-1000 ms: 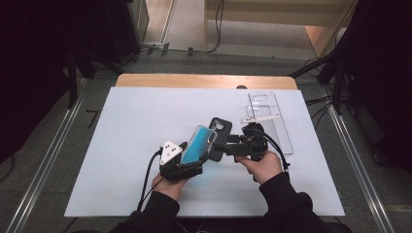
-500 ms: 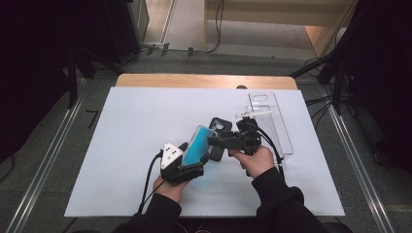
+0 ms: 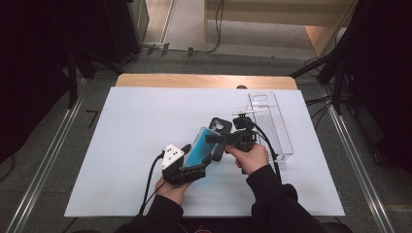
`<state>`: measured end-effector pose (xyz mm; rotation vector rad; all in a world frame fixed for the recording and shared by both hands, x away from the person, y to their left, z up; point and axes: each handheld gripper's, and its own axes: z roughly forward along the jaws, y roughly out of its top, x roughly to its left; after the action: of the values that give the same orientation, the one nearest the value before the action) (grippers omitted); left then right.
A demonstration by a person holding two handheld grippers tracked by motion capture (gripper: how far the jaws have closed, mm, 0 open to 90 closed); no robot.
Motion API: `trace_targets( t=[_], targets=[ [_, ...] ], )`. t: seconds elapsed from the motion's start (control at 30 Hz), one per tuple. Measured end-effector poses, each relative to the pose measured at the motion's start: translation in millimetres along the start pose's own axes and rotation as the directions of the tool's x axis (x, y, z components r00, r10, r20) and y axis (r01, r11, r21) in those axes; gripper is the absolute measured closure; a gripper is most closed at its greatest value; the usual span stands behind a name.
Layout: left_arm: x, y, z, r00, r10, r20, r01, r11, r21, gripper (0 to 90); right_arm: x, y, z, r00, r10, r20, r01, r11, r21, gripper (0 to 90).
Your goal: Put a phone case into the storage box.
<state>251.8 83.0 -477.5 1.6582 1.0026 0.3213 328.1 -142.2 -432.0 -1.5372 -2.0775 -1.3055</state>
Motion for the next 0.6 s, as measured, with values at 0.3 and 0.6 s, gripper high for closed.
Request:
trace_targets(
  t=[0.3,0.6],
  targets=[
    [-3.0,-1.1,0.3,0.9996,0.028,-0.003,-0.028,0.9996,-0.005,17.3,-2.5,2.5,-0.4,0.9979,0.047,-0.043,-0.047,0.999,0.005,73.2],
    [-5.6,0.7,2.0,0.9985,0.054,0.009,-0.055,0.9985,0.005,17.3,0.9,3.7,-6.2,0.9968,0.047,-0.064,-0.048,0.999,-0.005,76.5]
  ],
)
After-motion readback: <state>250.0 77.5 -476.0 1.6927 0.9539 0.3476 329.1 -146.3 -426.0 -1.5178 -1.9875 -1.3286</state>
